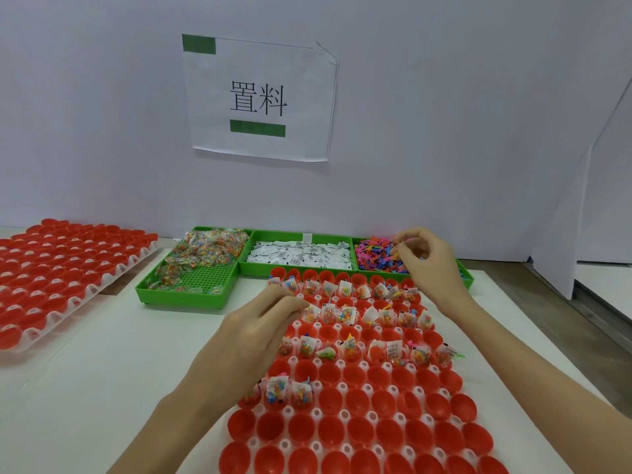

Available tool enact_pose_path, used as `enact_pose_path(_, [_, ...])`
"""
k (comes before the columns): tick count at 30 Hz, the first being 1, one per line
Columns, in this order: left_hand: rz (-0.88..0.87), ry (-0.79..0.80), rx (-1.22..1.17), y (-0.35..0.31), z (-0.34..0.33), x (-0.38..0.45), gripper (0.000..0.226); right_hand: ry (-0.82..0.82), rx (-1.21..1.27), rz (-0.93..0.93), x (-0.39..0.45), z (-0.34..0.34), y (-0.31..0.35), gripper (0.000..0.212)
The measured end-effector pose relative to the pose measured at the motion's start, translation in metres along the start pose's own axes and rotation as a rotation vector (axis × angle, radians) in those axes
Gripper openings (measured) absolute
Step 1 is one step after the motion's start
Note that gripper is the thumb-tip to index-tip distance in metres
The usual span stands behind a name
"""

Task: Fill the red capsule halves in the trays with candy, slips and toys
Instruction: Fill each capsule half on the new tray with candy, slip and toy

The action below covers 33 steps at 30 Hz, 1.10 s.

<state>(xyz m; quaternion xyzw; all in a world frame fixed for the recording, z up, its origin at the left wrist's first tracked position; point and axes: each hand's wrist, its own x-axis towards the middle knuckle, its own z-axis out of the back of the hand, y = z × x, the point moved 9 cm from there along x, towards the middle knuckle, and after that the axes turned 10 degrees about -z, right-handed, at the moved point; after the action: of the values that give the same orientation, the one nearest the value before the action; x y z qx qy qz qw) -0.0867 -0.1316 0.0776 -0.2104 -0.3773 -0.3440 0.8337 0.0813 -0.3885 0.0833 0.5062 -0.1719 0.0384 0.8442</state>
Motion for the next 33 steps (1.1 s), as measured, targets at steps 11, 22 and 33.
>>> enact_pose_path(11, [0.301,-0.162,-0.456,0.001,0.003,-0.001,0.025,0.21,0.236,0.038,-0.133,-0.003,0.047,0.022])
enact_pose_path(22, [0.405,-0.108,-0.699,-0.01,-0.012,0.001,0.024,0.257,0.21,0.071,-0.156,-0.025,0.05,0.016])
enact_pose_path(33, [0.295,-0.121,-0.524,-0.018,-0.004,0.006,0.015,0.419,0.258,0.045,-0.161,-0.034,0.056,0.016])
